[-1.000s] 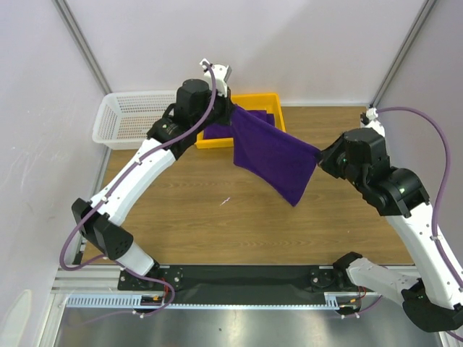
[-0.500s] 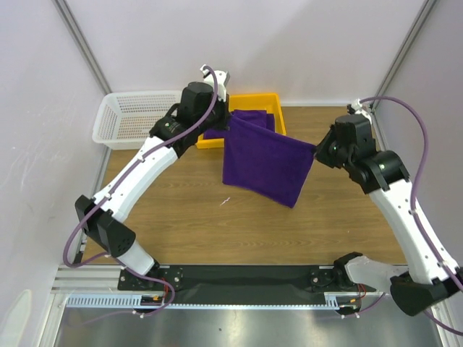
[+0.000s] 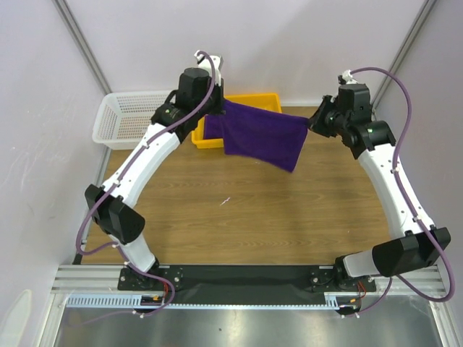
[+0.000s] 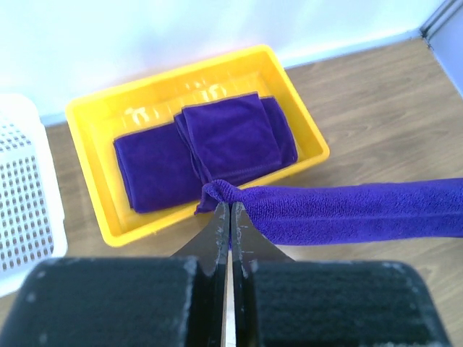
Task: Fold and stack the towels
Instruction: Fold the towel
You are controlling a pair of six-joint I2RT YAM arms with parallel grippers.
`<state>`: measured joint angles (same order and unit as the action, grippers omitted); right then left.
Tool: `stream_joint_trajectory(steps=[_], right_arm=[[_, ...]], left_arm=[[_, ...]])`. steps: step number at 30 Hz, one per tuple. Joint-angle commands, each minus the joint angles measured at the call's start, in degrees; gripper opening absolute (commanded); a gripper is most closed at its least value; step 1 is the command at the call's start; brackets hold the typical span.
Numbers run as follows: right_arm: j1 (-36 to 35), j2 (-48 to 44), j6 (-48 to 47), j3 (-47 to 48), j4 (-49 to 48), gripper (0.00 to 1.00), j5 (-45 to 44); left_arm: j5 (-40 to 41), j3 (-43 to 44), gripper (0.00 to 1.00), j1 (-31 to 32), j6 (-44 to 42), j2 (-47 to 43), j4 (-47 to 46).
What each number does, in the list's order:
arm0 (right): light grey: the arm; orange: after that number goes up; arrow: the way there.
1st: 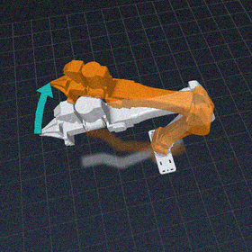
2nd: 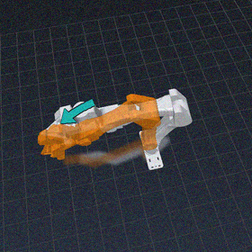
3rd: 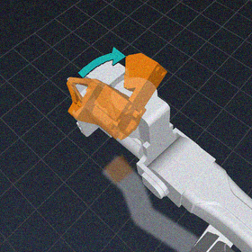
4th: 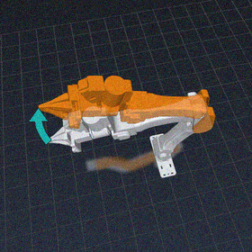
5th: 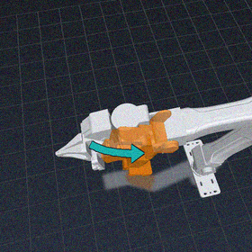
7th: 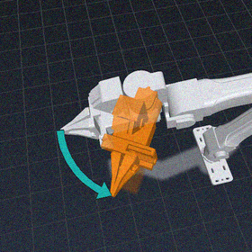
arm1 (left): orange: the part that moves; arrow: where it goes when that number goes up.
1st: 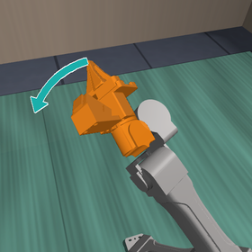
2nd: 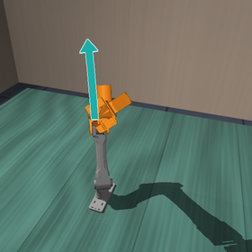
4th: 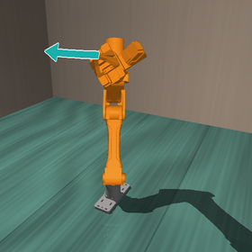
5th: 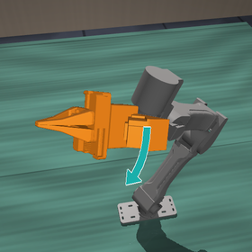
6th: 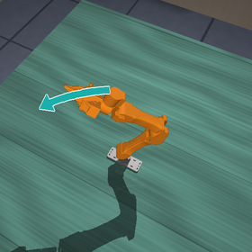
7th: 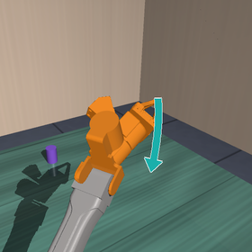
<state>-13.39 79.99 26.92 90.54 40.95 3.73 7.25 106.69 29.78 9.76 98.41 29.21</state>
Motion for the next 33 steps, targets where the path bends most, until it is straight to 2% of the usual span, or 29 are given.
stream_joint_trajectory(steps=[1, 3, 8, 9, 13, 18, 21, 22, 24, 25, 27, 28, 30, 31, 33], right_arm=[[0.1, -1.4, -3.9, 1.7, -3.7, 0.0, 3.5], [0.0, -3.7, -4.1, -2.6, -3.8, 0.0, 4.3], [-0.6, -11.8, -5.5, -17.4, -5.3, 0.0, 5.3], [-1.1, -14.6, -5.5, -22.7, -5.1, 0.0, 5.4], [-2.5, -21.8, -2.6, -34.8, -1.4, 0.0, 4.7], [-4.1, -27.3, 1.2, -43.5, 4.5, 0.0, 9.3], [-6.5, -27.9, 3.0, -47.3, 8.6, 0.0, 10.8], [-7.8, -28.0, 3.8, -48.1, 9.2, 0.09, 10.6], [-10.9, -27.6, 4.3, -48.4, 9.7, 0.36, 11.6], [-11.5, -26.6, 5.2, -47.3, 11.1, 0.54, 10.9], [-11.7, -25.3, 5.1, -44.9, 12.9, 0.59, 9.5], [-11.7, -24.7, 4.9, -43.5, 14.8, 0.67, 8.7], [-11.7, -22.9, 4.3, -39.1, 16.5, 0.75, 7.2], [-11.6, -22.1, 4.5, -37.7, 16.9, 0.78, 6.2], [-11.4, -19.4, 4.6, -34.7, 15.7, 0.8, 3.8]], left_arm=[[0.9, -3.6, 0.0, -0.3, -3.0, -6.1, -3.9], [0.5, -8.0, 0.0, -0.3, -3.1, -9.0, -5.8], [-4.1, -30.2, 0.0, 0.5, -1.6, -22.4, -11.1], [-4.1, -36.8, 0.0, 1.4, -0.5, -24.4, -11.5], [-3.9, -49.4, 0.0, 5.1, 2.8, -32.9, -9.5], [-2.8, -59.7, 0.01, 12.2, 11.0, -42.1, -3.0], [-4.2, -64.3, 0.05, 15.2, 15.8, -47.3, -0.7], [-4.3, -66.1, 0.08, 16.0, 17.1, -49.1, -0.2], [-4.9, -66.9, 0.27, 17.9, 20.2, -49.8, 2.1], [-4.2, -66.5, 0.54, 18.4, 21.0, -49.6, 4.7], [-3.4, -65.1, 0.6, 18.8, 21.9, -49.2, 7.4], [-1.1, -63.1, 0.67, 18.8, 22.1, -49.0, 8.7], [2.1, -59.6, 0.79, 18.7, 22.8, -48.5, 13.2], [6.1, -58.5, 0.89, 18.7, 22.7, -48.1, 15.1], [9.1, -56.0, 0.95, 17.8, 22.2, -45.7, 15.8]])
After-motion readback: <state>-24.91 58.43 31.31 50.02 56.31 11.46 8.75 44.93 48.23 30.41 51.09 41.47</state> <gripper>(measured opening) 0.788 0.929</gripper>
